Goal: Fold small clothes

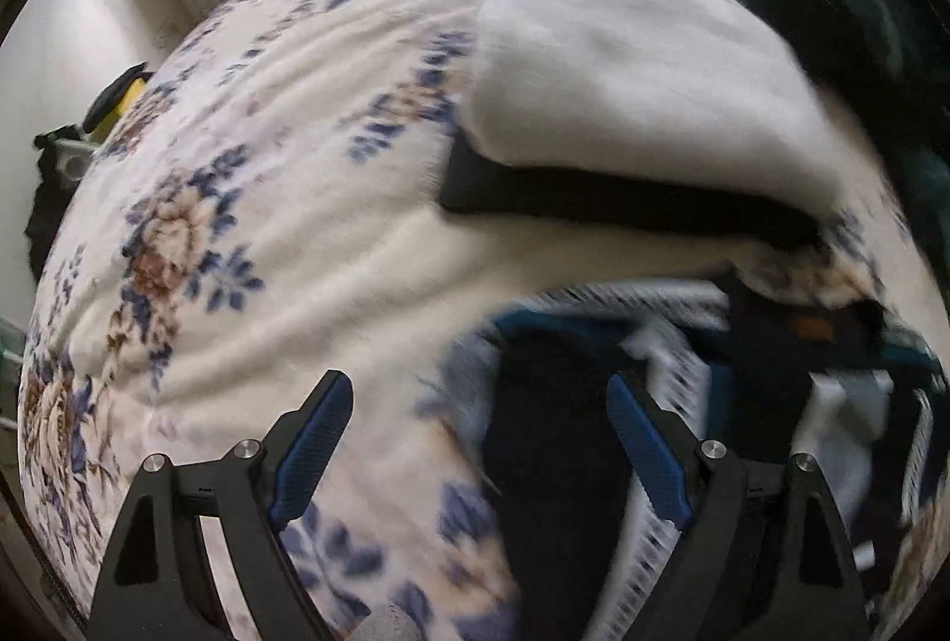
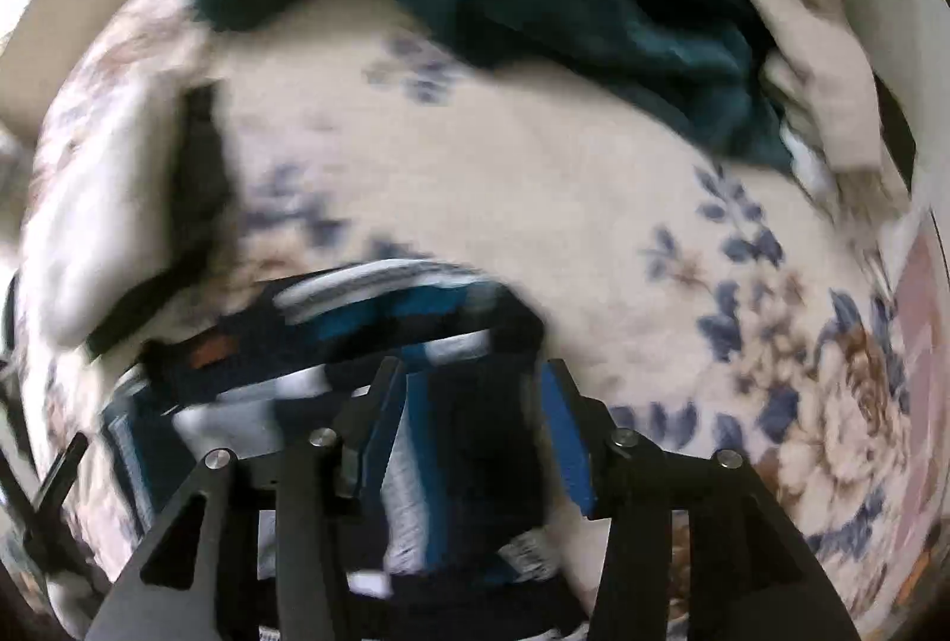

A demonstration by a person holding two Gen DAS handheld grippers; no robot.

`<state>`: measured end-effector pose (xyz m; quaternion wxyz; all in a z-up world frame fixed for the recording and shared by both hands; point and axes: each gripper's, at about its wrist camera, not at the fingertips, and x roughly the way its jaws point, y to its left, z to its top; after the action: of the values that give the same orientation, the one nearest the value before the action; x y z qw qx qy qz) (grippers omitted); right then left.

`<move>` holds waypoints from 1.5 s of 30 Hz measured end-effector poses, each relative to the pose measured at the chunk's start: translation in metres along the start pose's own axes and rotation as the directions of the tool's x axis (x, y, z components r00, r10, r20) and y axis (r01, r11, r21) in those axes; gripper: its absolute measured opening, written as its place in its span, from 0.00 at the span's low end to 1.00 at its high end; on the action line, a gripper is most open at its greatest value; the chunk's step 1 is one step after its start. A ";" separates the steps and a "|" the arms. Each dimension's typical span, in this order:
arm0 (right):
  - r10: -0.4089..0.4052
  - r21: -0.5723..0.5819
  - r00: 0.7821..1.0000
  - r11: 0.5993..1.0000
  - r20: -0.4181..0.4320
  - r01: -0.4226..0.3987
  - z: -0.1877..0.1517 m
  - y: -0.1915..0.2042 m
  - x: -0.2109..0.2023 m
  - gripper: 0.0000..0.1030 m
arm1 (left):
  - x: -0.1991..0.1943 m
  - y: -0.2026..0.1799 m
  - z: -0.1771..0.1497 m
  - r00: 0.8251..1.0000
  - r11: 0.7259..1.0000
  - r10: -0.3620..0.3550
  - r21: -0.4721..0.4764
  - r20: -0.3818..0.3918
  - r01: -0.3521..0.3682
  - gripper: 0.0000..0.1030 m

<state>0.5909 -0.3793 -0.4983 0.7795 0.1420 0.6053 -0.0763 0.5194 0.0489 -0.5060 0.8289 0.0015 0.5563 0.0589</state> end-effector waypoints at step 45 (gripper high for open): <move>0.020 -0.318 0.926 0.936 -0.377 -0.149 -0.095 -0.200 -0.046 0.96 | -0.084 -0.368 -0.402 0.860 0.971 -0.045 0.181 -0.508 0.158 0.91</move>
<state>0.4334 -0.5418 -0.5009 0.6675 0.0431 0.7377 0.0918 0.1522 -0.3505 -0.6070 0.6531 0.0470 0.7543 -0.0479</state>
